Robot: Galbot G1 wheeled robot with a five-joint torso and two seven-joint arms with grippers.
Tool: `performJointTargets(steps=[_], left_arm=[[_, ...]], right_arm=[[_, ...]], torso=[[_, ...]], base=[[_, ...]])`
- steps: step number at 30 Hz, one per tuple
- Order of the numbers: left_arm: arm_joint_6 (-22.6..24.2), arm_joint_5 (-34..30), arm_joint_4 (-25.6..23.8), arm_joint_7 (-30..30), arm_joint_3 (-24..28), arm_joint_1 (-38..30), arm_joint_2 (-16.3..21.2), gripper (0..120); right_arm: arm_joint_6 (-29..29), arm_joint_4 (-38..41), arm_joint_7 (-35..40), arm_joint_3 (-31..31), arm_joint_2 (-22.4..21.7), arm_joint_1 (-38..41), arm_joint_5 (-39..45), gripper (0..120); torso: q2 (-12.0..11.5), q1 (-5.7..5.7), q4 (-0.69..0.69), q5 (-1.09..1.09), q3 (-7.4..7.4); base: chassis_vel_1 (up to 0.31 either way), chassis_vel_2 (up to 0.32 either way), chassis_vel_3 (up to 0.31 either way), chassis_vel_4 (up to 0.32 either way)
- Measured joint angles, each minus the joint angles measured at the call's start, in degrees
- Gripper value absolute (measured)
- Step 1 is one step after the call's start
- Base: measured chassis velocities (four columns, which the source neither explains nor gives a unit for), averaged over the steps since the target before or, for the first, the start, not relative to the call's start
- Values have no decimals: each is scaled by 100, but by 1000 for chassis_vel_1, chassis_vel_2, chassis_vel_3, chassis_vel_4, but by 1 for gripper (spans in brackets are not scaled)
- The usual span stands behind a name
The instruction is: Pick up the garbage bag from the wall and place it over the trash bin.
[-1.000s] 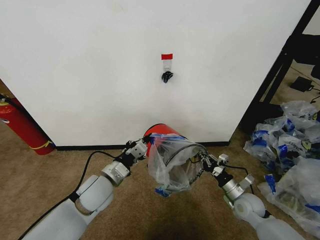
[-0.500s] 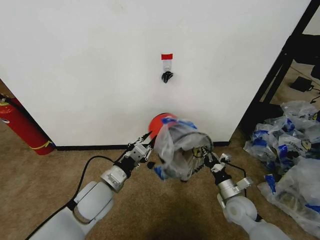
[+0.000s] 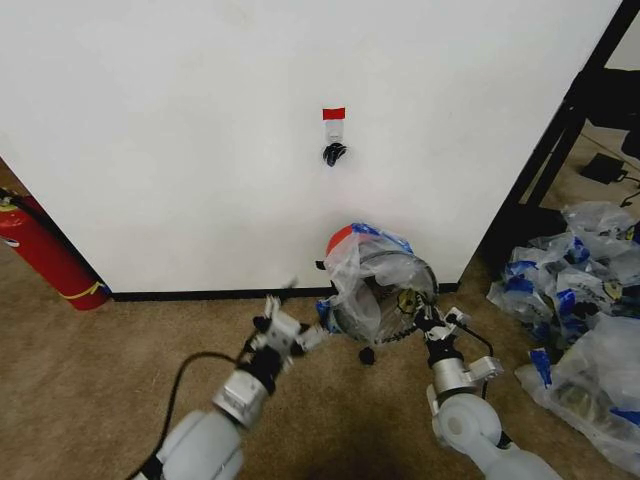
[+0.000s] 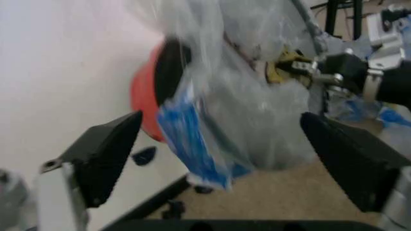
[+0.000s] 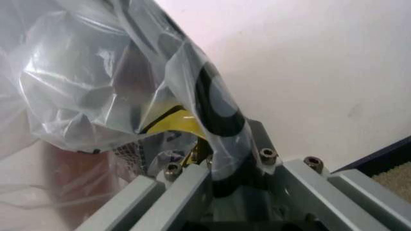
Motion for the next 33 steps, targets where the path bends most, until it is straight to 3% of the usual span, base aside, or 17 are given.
performJointTargets(steps=[6, 13, 33], left_arm=[[-26, -205, 245, 17, 3, -238, -16, 99], [80, -529, 328, -28, -15, -416, 51, 90], [120, -626, 292, -129, 10, -477, 16, 14]], right_arm=[[-18, 27, -31, 1, -30, -18, 34, 0], [-24, 91, -86, 22, -69, -56, 105, 0], [-55, 86, -129, 32, -62, -66, 140, 0]], torso=[[0, 0, -2, 0, 0], [0, 0, -1, 0, 1], [0, 0, -1, 0, 0]], base=[[0, 0, 0, 0], [0, 0, 0, 0], [0, 0, 0, 0]])
